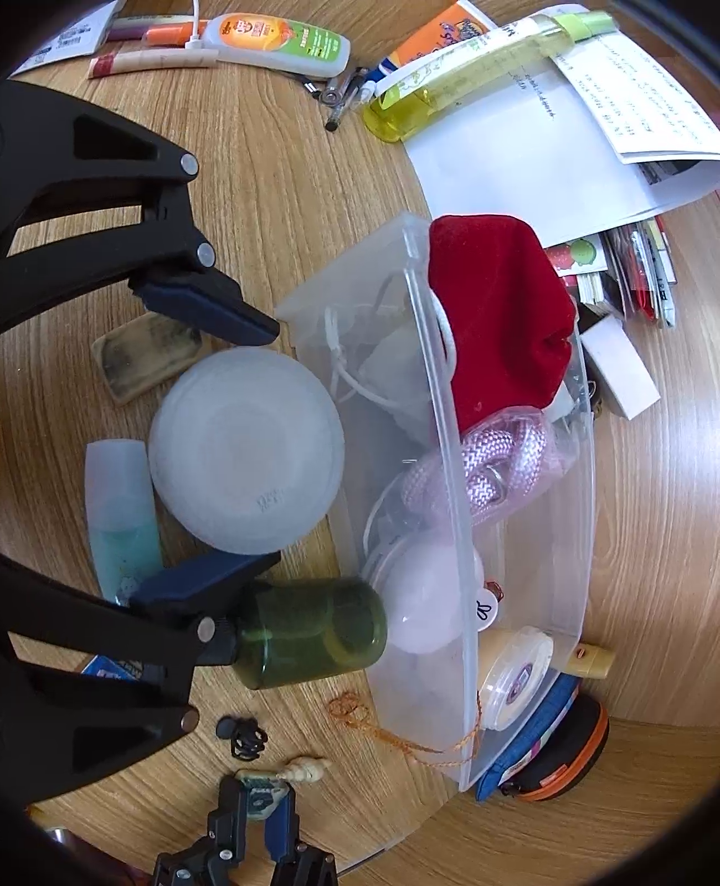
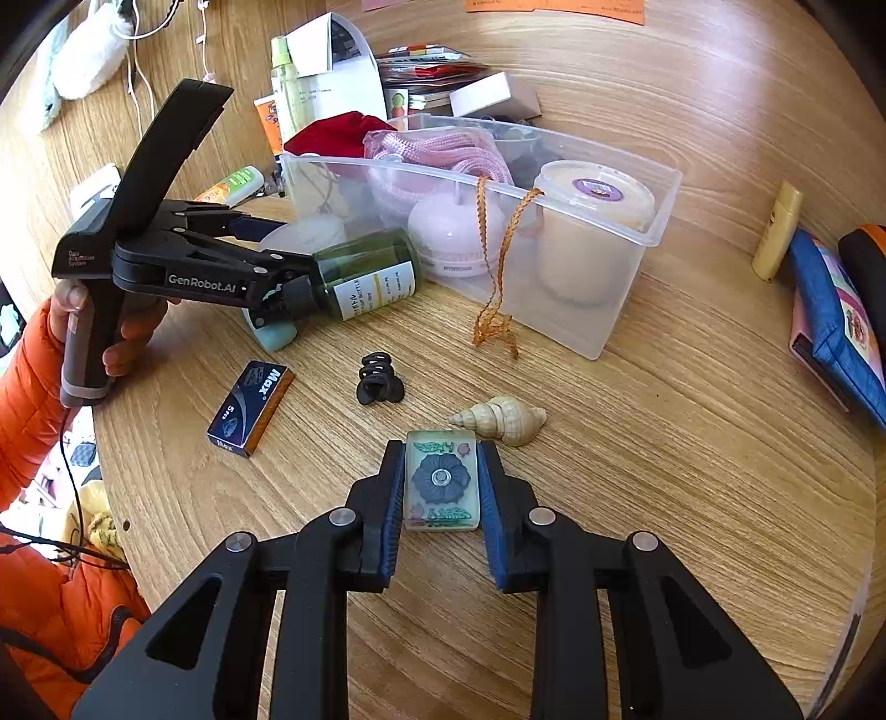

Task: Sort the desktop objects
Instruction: 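Grasp the white round lid with the left gripper while the right grasps the green tile, then lift the white lid into the clear box with the left gripper while the right carries the tile there, then open both grippers to release the lid and tile, then withdraw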

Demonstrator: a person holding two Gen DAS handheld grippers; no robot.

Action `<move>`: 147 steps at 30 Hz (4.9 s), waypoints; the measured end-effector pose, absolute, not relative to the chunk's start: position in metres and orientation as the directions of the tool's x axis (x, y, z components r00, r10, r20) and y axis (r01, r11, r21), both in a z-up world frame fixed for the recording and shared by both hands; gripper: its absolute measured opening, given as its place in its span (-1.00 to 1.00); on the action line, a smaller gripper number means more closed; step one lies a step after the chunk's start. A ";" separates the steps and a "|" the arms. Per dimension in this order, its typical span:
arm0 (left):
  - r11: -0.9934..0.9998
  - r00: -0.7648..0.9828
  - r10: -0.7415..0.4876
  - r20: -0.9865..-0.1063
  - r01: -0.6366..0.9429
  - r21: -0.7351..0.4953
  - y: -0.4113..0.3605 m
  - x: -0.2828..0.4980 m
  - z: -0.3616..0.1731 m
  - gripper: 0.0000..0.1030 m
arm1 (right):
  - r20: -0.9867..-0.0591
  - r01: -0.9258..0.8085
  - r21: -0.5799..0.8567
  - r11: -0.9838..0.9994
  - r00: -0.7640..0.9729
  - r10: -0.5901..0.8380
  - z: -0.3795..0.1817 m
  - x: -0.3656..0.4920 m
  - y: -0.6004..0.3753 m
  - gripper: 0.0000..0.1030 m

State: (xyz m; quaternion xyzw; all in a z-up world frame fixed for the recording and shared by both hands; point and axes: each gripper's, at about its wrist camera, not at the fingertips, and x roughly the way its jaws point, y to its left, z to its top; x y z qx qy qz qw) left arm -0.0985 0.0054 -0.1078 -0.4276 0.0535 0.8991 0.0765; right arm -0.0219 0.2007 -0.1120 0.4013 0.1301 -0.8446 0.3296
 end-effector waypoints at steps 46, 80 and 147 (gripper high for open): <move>-0.998 -0.824 0.070 -0.562 -0.061 -0.035 -0.044 -0.050 -0.010 0.26 | -0.599 0.587 0.071 -0.806 -0.622 -0.505 -0.014 -0.091 0.186 -0.57; -0.993 -0.747 0.116 -0.655 -0.080 -0.085 -0.012 -0.176 -0.026 0.26 | -0.704 0.547 0.105 -0.831 -0.549 -0.451 -0.058 -0.170 0.127 -0.57; -0.995 -0.822 0.019 -0.570 -0.068 0.066 -0.031 -0.074 -0.017 0.86 | -0.544 0.452 -0.120 -0.884 -0.775 -0.322 -0.017 -0.079 0.153 0.78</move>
